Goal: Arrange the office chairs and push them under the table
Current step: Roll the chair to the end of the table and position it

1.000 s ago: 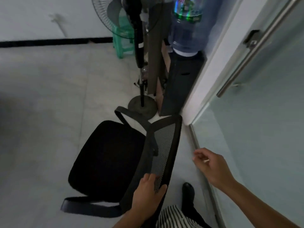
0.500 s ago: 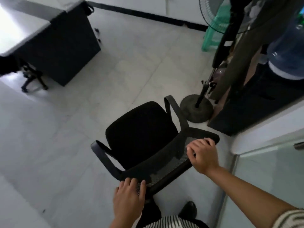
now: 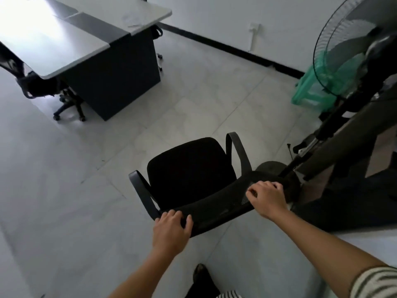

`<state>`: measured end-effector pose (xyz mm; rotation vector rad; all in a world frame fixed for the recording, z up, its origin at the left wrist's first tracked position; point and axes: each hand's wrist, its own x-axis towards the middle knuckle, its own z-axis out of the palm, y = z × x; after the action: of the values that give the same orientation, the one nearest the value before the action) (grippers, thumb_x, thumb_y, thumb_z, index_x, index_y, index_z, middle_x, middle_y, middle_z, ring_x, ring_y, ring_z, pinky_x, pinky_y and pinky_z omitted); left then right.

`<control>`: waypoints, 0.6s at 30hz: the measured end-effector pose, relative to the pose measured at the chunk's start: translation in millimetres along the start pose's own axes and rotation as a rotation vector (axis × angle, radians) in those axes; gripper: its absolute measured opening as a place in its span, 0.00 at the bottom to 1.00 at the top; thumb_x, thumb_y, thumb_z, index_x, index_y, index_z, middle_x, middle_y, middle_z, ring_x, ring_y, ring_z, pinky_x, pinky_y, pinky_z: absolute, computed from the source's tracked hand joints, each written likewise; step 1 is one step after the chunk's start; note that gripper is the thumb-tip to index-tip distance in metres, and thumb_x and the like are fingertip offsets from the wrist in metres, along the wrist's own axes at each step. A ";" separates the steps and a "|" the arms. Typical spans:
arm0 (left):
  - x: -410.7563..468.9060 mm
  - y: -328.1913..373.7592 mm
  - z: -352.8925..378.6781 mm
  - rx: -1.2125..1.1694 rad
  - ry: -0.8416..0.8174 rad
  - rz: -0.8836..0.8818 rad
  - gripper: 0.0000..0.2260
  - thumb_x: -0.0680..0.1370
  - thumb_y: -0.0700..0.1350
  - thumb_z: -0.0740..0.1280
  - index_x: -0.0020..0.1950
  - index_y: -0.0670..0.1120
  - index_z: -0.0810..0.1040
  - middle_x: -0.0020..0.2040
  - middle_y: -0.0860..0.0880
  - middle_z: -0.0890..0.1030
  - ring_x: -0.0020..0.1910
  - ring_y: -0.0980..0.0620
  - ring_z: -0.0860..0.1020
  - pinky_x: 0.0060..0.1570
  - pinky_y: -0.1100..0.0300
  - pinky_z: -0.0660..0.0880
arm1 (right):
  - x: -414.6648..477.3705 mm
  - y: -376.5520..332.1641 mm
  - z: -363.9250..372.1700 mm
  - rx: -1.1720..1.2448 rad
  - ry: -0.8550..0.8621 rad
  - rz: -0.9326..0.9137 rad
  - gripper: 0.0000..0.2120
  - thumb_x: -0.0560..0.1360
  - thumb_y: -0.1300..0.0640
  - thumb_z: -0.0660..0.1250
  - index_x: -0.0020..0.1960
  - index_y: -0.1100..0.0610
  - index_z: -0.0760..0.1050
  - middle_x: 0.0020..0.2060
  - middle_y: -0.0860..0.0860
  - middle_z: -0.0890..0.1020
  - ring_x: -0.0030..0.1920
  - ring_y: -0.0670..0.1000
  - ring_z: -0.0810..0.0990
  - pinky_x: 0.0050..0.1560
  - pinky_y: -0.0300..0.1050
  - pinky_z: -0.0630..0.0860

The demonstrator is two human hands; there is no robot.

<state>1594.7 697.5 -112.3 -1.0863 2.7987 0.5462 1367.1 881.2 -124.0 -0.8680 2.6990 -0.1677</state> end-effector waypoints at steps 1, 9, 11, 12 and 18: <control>15.4 -0.9 -5.0 -0.006 -0.001 0.006 0.18 0.75 0.61 0.53 0.41 0.51 0.76 0.42 0.53 0.78 0.45 0.52 0.75 0.48 0.56 0.72 | 15.9 -5.0 -5.0 -0.018 -0.030 0.000 0.15 0.77 0.43 0.55 0.53 0.47 0.77 0.52 0.47 0.80 0.57 0.49 0.75 0.65 0.51 0.60; 125.3 -9.1 -30.3 -0.035 0.031 0.003 0.16 0.76 0.59 0.55 0.39 0.50 0.75 0.39 0.53 0.77 0.40 0.53 0.73 0.45 0.58 0.71 | 125.1 -27.5 -23.7 -0.141 0.016 -0.075 0.20 0.78 0.46 0.49 0.49 0.50 0.78 0.50 0.48 0.80 0.53 0.51 0.75 0.60 0.50 0.66; 159.5 -7.7 -35.1 -0.040 0.057 -0.007 0.16 0.75 0.59 0.56 0.38 0.50 0.75 0.38 0.53 0.77 0.39 0.54 0.73 0.43 0.59 0.71 | 162.3 -30.1 -27.3 -0.136 0.050 -0.087 0.21 0.77 0.45 0.47 0.46 0.49 0.78 0.47 0.48 0.80 0.50 0.51 0.76 0.58 0.50 0.67; 179.0 -6.5 -38.6 -0.043 0.068 -0.016 0.16 0.76 0.59 0.56 0.38 0.50 0.75 0.38 0.53 0.77 0.39 0.54 0.73 0.43 0.59 0.72 | 183.6 -32.5 -30.3 -0.130 0.062 -0.096 0.21 0.76 0.45 0.47 0.46 0.49 0.78 0.46 0.48 0.80 0.49 0.50 0.76 0.57 0.50 0.67; 297.2 13.4 -58.2 -0.087 0.125 -0.158 0.15 0.76 0.57 0.57 0.39 0.49 0.75 0.38 0.52 0.77 0.38 0.53 0.74 0.39 0.58 0.72 | 327.5 -48.1 -63.3 -0.153 0.052 -0.175 0.24 0.75 0.45 0.43 0.47 0.49 0.78 0.47 0.49 0.80 0.49 0.51 0.76 0.56 0.50 0.67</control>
<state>1367.5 496.8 -116.5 -1.3915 2.7817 0.6069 1120.6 651.7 -135.2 -1.1618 2.7100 -0.0217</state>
